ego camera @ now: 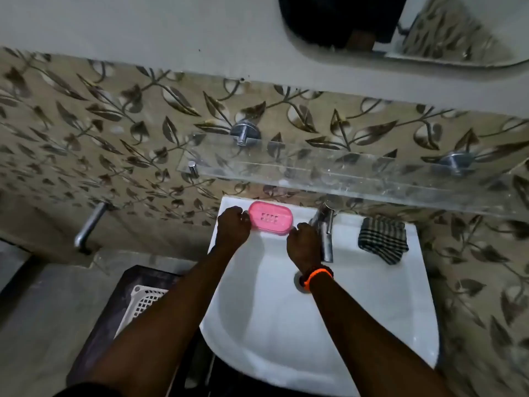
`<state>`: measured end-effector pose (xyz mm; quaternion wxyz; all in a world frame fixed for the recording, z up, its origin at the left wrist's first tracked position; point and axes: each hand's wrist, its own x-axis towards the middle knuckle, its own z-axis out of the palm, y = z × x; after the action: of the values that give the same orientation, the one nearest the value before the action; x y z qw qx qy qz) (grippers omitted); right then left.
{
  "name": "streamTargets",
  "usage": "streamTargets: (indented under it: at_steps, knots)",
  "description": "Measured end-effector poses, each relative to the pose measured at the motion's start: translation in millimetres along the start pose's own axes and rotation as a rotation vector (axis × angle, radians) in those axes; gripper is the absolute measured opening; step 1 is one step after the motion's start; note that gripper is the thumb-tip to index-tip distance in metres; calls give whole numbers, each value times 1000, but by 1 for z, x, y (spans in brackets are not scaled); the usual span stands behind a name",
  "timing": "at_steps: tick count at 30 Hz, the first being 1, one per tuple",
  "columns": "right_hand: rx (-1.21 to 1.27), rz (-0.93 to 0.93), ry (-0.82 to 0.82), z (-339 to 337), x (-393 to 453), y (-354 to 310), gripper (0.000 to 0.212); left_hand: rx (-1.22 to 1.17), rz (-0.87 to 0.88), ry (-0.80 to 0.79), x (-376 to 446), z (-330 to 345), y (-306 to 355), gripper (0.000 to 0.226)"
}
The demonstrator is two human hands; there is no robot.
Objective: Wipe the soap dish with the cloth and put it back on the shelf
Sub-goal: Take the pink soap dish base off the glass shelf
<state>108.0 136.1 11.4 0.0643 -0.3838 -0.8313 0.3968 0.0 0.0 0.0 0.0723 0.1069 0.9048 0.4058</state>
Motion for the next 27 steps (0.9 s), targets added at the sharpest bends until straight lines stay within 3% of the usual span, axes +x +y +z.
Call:
streamTargets:
  at_steps: [5,12,15,20,27]
  knots:
    - [272,177,-16,30,42,24,39,-59,-123,-99,11,6,9,22]
    - [423,284,-39,2,31,-14,29,-259,-313,-167,39,30,-35,11]
    - [445,299,-24,3,34,-15,30,-345,-377,-181,38,19,-23,9]
    - [493,348,-30,0,31,-22,16,-421,-421,-158,30,-1,4,8]
    - [560,368,-32,-4,25,-28,22,-448,-405,-160,24,-13,19,13]
